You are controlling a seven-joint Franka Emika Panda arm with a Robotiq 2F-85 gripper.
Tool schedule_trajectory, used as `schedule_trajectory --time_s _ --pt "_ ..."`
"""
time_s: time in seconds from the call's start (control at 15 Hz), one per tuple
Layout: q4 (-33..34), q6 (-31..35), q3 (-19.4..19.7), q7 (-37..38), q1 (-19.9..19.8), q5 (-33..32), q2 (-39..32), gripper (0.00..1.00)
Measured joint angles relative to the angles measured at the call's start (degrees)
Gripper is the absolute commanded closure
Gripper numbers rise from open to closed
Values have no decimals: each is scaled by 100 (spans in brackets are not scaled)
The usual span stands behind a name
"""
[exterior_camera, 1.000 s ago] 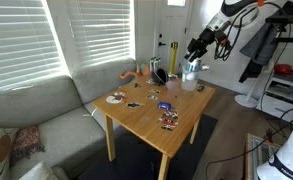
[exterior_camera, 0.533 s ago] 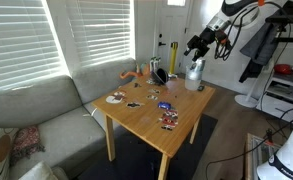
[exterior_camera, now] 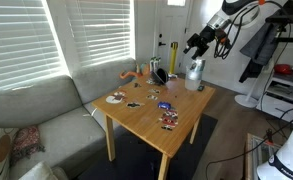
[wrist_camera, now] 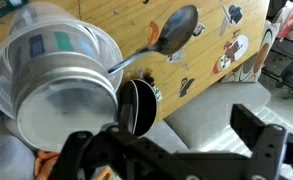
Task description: Place the silver cup upside down in the clear cup and put the silver spoon in the clear cup.
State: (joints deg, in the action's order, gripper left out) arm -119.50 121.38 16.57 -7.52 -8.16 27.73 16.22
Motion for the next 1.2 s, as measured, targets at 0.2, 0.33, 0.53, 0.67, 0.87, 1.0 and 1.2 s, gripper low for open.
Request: schedule_trajectory --time_s 0.2,0.33,0.53,0.67,0.87,1.0,1.2 --pt "146 78 -1 -64 4 7 9 0" --pt "290 57 -5 -133 8 -10 39 0" --pt "580 -259 -8 -352 4 -320 117 0" --pt "813 -767 -7 -557 1 -737 197 0" --pt "1143 -1605 -25 -728 1 -1501 343 0" --pt "1289 -1909 -86 -759 -2 -2102 440 0" --pt "1381 -2054 -223 -776 -3 -3011 555 0"
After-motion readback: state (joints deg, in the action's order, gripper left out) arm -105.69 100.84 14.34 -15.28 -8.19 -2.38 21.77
